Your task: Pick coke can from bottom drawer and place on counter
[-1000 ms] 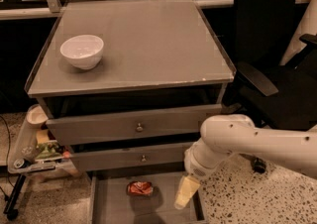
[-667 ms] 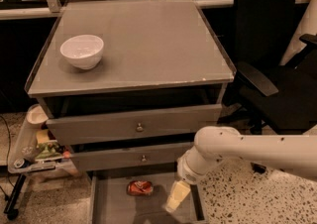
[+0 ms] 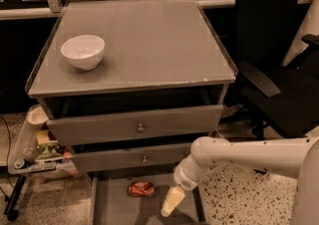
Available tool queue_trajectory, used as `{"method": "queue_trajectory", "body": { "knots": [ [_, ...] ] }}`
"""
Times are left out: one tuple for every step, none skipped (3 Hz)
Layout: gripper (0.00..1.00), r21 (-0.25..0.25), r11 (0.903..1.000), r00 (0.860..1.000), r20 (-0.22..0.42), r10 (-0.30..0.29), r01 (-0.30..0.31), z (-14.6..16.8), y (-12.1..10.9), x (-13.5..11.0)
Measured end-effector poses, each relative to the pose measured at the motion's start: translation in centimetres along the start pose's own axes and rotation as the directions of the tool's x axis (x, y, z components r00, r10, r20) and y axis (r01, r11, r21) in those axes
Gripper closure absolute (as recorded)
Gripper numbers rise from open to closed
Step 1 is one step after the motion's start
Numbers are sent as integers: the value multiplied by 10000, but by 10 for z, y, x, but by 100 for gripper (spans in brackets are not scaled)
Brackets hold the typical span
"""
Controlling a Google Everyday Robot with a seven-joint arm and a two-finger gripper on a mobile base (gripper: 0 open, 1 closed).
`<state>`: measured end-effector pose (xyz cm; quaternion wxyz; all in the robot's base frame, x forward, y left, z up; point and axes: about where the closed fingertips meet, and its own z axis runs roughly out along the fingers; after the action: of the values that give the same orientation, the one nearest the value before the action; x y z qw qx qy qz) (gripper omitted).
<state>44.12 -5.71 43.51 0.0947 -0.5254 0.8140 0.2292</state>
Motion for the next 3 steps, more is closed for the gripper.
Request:
{"method": "queue_trajectory", "body": {
  "knots": [
    [0, 84, 9999, 9999, -64, -150, 151, 23, -10, 0],
    [0, 242, 9996, 9991, 381, -180, 171, 52, -38, 0],
    [0, 340, 9993, 9969, 777, -158, 131, 81, -65, 0]
  ]
}}
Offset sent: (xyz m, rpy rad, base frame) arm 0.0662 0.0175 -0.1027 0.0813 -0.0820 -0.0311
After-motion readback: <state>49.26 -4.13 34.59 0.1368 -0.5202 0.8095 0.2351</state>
